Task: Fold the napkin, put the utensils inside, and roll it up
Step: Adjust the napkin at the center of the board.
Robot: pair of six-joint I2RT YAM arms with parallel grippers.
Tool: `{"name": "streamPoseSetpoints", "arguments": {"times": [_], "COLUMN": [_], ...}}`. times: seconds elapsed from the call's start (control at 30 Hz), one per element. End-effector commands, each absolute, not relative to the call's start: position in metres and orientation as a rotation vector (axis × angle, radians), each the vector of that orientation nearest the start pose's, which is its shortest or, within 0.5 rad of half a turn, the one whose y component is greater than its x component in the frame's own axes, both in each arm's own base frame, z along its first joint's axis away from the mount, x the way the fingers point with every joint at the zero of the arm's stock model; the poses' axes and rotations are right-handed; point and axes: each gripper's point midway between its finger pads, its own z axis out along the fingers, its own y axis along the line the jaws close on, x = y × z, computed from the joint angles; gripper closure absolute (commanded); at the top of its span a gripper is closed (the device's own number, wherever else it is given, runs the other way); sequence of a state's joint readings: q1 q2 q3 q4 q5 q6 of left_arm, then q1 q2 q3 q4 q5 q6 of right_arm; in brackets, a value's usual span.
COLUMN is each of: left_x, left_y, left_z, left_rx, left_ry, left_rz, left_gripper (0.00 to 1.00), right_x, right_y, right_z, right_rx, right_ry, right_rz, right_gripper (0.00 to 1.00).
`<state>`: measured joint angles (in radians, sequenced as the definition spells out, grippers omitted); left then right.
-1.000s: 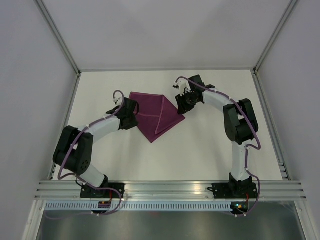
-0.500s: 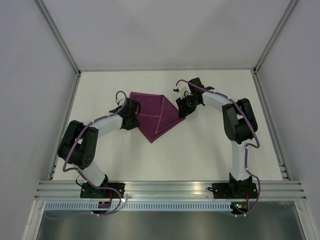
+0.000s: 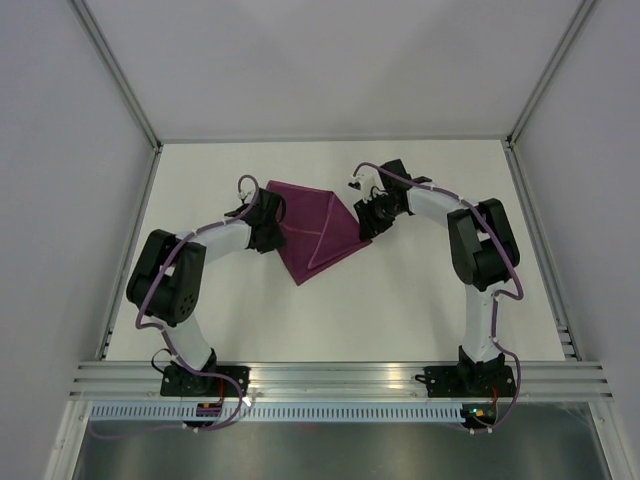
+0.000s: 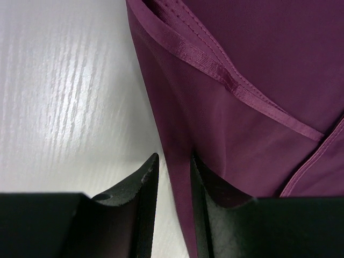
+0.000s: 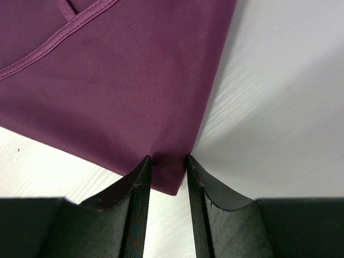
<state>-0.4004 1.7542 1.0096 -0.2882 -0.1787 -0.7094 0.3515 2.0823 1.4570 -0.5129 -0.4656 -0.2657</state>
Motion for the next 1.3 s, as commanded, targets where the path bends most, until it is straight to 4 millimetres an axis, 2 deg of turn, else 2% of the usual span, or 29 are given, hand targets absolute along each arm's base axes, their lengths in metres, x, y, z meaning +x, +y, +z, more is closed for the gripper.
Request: {"name": "streamPoseSetpoints", "arguments": {"times": [0.0, 0.37, 0.53, 0.63, 0.67, 0.73, 0.9, 1.03, 1.1, 1.13, 1.17, 1.2, 1.27], "left_x": [0.381, 0.401, 0.408, 0.409, 0.411, 0.412, 0.412, 0.407, 0.400, 0.401, 0.400, 0.392, 0.392], "left_y": [-0.161, -0.179, -0.177, -0.168, -0.166, -0.158, -0.148, -0.150, -0.151, -0.152, -0.153, -0.157, -0.164], "left_z": [0.028, 0.031, 0.040, 0.052, 0.064, 0.074, 0.113, 0.129, 0.128, 0.141, 0.145, 0.142, 0.171], "left_rx": [-0.388, -0.257, -0.239, -0.240, -0.241, -0.249, -0.232, -0.191, -0.161, -0.145, -0.136, -0.108, -0.070], "left_ry": [2.526, 2.550, 2.537, 2.509, 2.481, 2.459, 2.373, 2.339, 2.333, 2.285, 2.262, 2.258, 2.140], "left_rz": [-0.234, -0.287, -0.259, -0.232, -0.238, -0.236, -0.247, -0.285, -0.295, -0.315, -0.331, -0.366, -0.428], "left_gripper": [0.65, 0.65, 0.62, 0.58, 0.57, 0.53, 0.49, 0.49, 0.49, 0.49, 0.49, 0.49, 0.49], "right_x": [0.367, 0.331, 0.326, 0.328, 0.328, 0.329, 0.336, 0.343, 0.345, 0.346, 0.347, 0.349, 0.351], "right_y": [0.207, 0.198, 0.194, 0.192, 0.191, 0.191, 0.195, 0.198, 0.198, 0.198, 0.197, 0.197, 0.195], "right_z": [0.012, 0.017, 0.018, 0.021, 0.021, 0.026, 0.046, 0.061, 0.067, 0.069, 0.072, 0.076, 0.081], "right_rx": [-0.962, -0.978, -0.978, -0.970, -0.966, -0.957, -0.935, -0.902, -0.887, -0.883, -0.878, -0.869, -0.860], "right_ry": [2.572, 2.609, 2.611, 2.603, 2.607, 2.598, 2.564, 2.539, 2.529, 2.524, 2.517, 2.511, 2.504], "right_rz": [0.653, 0.699, 0.674, 0.658, 0.656, 0.660, 0.696, 0.737, 0.752, 0.754, 0.754, 0.752, 0.767], "right_gripper": [0.61, 0.61, 0.61, 0.61, 0.61, 0.61, 0.60, 0.60, 0.60, 0.60, 0.60, 0.60, 0.60]}}
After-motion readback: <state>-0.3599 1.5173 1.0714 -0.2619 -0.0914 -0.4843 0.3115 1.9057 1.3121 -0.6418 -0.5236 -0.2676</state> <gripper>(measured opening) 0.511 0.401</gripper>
